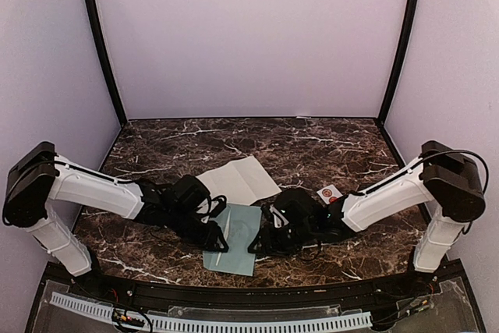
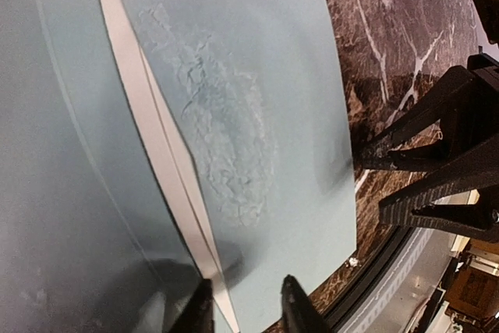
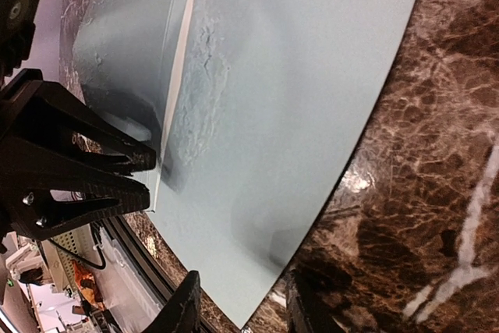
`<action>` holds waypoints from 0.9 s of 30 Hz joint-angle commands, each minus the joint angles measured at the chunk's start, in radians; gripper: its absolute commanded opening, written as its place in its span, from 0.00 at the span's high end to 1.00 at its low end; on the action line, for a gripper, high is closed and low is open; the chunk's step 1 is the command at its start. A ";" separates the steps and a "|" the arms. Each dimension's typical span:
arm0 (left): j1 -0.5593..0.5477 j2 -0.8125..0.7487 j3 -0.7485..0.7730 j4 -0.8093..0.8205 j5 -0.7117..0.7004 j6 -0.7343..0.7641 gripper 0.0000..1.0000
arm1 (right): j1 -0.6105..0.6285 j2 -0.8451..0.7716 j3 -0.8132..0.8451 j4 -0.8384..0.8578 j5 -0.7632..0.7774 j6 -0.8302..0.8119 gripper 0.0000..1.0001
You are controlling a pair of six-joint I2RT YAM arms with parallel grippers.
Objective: Place the letter into the envelope and seal it
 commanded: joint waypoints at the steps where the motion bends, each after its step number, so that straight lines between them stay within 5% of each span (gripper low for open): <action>1: -0.004 -0.129 0.069 -0.101 -0.091 0.031 0.65 | 0.009 -0.125 0.032 -0.073 0.082 -0.030 0.64; 7: 0.013 -0.218 0.191 -0.260 -0.165 0.106 0.32 | -0.007 -0.281 0.083 -0.227 0.237 -0.108 0.45; 11: 0.077 -0.209 0.257 -0.342 -0.156 0.174 0.21 | -0.061 -0.327 0.082 -0.255 0.252 -0.171 0.35; 19: 0.280 -0.074 0.465 -0.394 -0.130 0.370 0.16 | -0.251 -0.337 0.044 -0.259 0.185 -0.314 0.25; 27: 0.437 0.109 0.479 -0.250 -0.051 0.379 0.16 | -0.394 -0.272 0.123 -0.324 0.136 -0.456 0.21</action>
